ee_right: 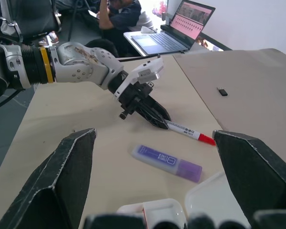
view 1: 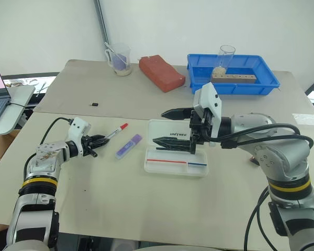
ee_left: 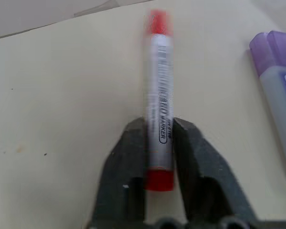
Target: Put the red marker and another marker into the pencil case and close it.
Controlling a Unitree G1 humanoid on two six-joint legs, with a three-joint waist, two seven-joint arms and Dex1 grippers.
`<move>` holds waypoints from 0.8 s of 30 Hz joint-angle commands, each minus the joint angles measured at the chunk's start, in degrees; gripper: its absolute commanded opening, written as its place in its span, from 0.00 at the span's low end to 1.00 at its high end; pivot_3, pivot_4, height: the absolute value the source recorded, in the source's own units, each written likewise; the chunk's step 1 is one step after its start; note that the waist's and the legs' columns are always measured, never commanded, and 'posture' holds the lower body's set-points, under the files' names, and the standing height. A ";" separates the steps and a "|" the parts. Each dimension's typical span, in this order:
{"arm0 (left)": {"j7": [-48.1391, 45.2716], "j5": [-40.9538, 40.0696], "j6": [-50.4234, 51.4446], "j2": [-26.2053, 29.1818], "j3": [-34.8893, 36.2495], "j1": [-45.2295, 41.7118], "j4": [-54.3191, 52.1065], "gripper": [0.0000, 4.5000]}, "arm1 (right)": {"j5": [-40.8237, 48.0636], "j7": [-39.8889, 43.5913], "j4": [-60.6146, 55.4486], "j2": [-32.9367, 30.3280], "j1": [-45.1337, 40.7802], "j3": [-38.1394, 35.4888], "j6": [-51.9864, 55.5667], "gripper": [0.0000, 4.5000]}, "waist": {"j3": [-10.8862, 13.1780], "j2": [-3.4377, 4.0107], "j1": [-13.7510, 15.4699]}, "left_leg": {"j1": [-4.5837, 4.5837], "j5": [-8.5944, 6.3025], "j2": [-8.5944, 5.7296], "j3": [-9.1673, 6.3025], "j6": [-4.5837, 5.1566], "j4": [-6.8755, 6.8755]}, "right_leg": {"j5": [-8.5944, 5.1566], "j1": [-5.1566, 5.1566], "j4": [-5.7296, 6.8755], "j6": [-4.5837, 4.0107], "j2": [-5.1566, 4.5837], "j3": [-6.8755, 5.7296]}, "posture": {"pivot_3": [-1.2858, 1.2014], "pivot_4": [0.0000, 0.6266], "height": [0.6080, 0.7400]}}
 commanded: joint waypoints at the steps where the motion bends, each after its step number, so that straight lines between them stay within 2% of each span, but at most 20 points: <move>1: -0.95 0.09 0.20 1.23 0.41 0.26 -1.36 0.04 | 0.05 -0.40 -1.36 0.14 -0.14 -1.29 -1.14 0.96 | 0.00 -0.01 -0.05 | 0.00 0.00 0.01 0.00 0.00 0.00 | 0.00 0.00 0.00 0.00 0.00 0.00 | 0.52 0.24 1.00; 4: 1.04 -4.04 4.93 1.20 4.56 -0.53 -5.48 0.04 | -0.72 -0.40 -2.08 -0.86 1.55 -1.60 -1.47 0.96 | 0.00 -0.02 -0.13 | 0.00 0.00 0.01 0.00 0.00 0.00 | 0.00 0.00 0.00 0.00 0.00 0.00 | 0.52 0.24 1.00; 7: 0.05 -11.30 14.10 2.79 8.71 1.24 -18.32 0.04 | -2.10 0.37 -3.63 -3.57 6.15 -2.24 -2.77 0.96 | -0.01 -0.17 -0.07 | -0.09 0.00 0.05 -0.03 0.01 0.00 | 0.00 0.00 0.03 0.00 0.02 -0.09 | 0.52 0.24 1.00; 11: -3.59 -18.01 22.17 8.15 9.83 3.78 -35.69 0.04 | -3.02 1.77 -6.48 -8.02 14.50 -4.34 -4.47 0.96 | -0.02 -0.14 -0.27 | -0.24 0.02 0.04 -0.02 -0.01 0.01 | 0.00 0.07 0.05 0.01 -0.01 -0.05 | 0.52 0.24 1.00; 14: -6.66 -22.73 26.38 11.47 7.18 4.05 -47.23 0.04 | -1.60 1.14 -9.03 -9.47 20.59 -7.13 -4.07 0.96 | -0.03 -0.13 -0.30 | -0.18 0.02 0.03 -0.04 -0.01 -0.01 | -0.01 0.11 -0.01 0.02 -0.01 -0.09 | 0.52 0.24 1.00; 16: -8.19 -20.56 23.90 12.42 2.64 4.75 -51.49 0.04 | -1.54 1.20 -10.21 -10.48 23.00 -8.27 -4.18 0.96 | -0.05 -0.03 -0.47 | -0.02 0.02 -0.01 -0.02 -0.02 0.00 | -0.02 0.12 -0.04 0.03 -0.05 -0.04 | 0.52 0.24 1.00; 19: -9.93 -12.88 16.28 11.88 -7.31 4.55 -54.27 0.04 | -2.02 1.35 -11.27 -12.15 25.83 -9.85 -4.03 0.96 | -0.11 0.07 -0.57 | 0.14 0.01 -0.06 -0.03 -0.02 -0.03 | -0.04 0.16 -0.08 0.03 -0.07 0.00 | 0.52 0.24 1.00; 22: -10.11 -6.05 8.61 8.94 -15.27 3.55 -51.33 0.04 | -1.66 0.62 -12.51 -13.03 28.03 -11.12 -3.54 0.96 | -0.12 0.08 -0.55 | 0.10 0.02 -0.06 -0.03 -0.02 -0.02 | -0.05 0.14 -0.09 -0.02 -0.07 0.02 | 0.52 0.24 1.00; 24: -10.07 0.98 0.22 6.01 -21.40 1.67 -45.06 0.04 | -2.04 -0.12 -13.44 -13.57 30.19 -12.03 -3.28 0.96 | -0.13 0.05 -0.52 | 0.03 0.02 -0.07 -0.05 -0.01 -0.02 | -0.05 0.21 -0.11 -0.02 -0.05 0.04 | 0.52 0.24 1.00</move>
